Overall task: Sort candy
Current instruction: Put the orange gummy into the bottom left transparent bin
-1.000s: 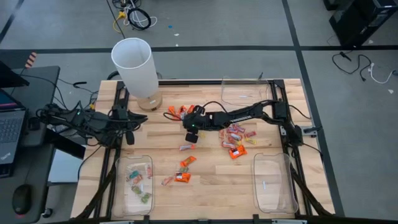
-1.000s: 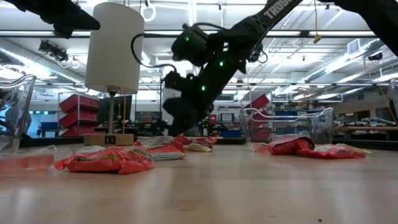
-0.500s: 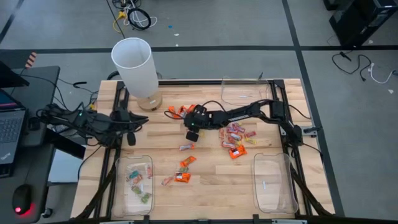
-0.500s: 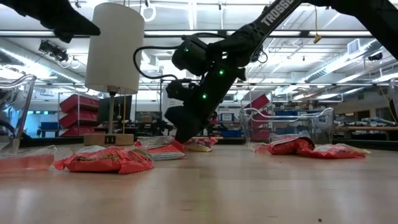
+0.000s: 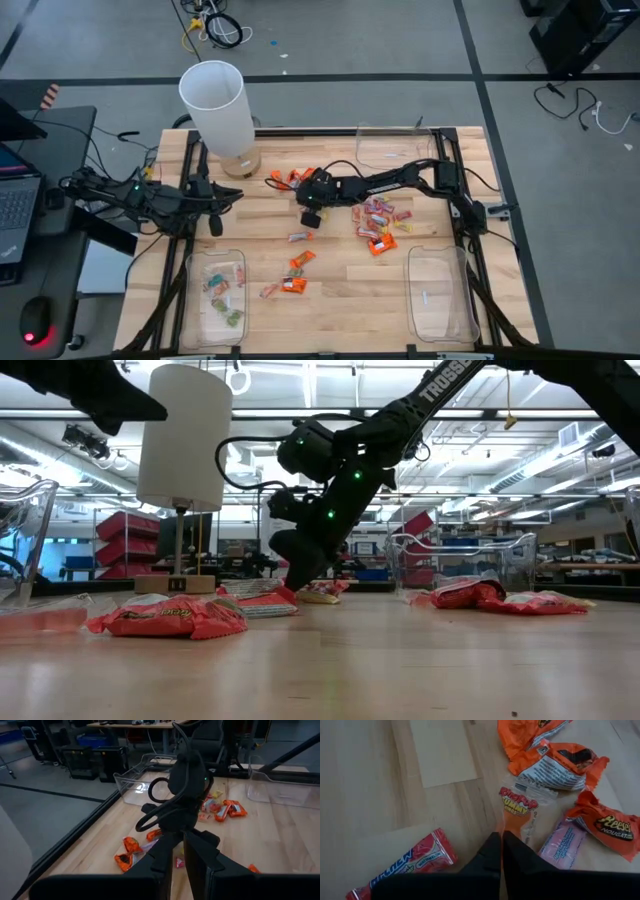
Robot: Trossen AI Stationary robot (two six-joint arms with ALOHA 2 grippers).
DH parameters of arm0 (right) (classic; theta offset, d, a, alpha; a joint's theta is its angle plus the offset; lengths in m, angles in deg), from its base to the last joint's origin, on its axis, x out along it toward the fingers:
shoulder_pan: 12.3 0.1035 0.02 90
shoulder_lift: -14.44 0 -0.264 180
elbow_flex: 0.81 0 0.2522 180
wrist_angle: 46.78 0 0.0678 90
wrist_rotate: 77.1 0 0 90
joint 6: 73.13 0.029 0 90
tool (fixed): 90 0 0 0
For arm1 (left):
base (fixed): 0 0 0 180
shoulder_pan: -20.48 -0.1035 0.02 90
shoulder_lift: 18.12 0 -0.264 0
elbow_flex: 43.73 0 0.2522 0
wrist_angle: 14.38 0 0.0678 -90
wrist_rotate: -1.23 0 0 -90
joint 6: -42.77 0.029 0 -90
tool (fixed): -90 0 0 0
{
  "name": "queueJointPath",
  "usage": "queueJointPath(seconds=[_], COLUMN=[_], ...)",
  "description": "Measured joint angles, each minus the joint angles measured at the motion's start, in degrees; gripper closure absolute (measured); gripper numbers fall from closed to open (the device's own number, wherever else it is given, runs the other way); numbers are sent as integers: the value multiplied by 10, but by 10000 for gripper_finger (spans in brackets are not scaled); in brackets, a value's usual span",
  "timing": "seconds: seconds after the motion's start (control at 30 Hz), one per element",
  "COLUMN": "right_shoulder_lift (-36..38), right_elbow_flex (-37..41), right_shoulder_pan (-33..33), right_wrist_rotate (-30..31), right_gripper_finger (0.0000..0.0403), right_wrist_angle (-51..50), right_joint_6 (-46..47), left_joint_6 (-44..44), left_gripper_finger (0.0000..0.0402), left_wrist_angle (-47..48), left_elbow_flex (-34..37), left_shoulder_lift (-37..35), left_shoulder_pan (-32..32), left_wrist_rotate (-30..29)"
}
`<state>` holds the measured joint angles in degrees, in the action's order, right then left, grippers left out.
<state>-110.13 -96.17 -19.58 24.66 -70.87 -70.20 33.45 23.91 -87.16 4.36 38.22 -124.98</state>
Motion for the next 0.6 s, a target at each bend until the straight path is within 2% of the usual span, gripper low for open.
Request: queueJointPath(seconds=[0.27, 0.4, 0.6], right_shoulder_lift=[9, 14, 14], right_elbow_flex=[1, 1, 1], right_shoulder_pan=[26, 52, 106], right_wrist_rotate=[-3, 34, 139], right_gripper_finger=[403, 403, 403], right_wrist_angle=[35, 61, 110], right_joint_6=[-23, -44, -131], left_joint_6=[-35, -59, -112], left_gripper_finger=[353, 353, 353], left_wrist_angle=[-10, -15, -25], left_elbow_flex=[0, 0, 0], left_shoulder_lift=[16, 36, 82], left_shoulder_pan=[0, 0, 0], left_wrist_rotate=[21, 14, 14])
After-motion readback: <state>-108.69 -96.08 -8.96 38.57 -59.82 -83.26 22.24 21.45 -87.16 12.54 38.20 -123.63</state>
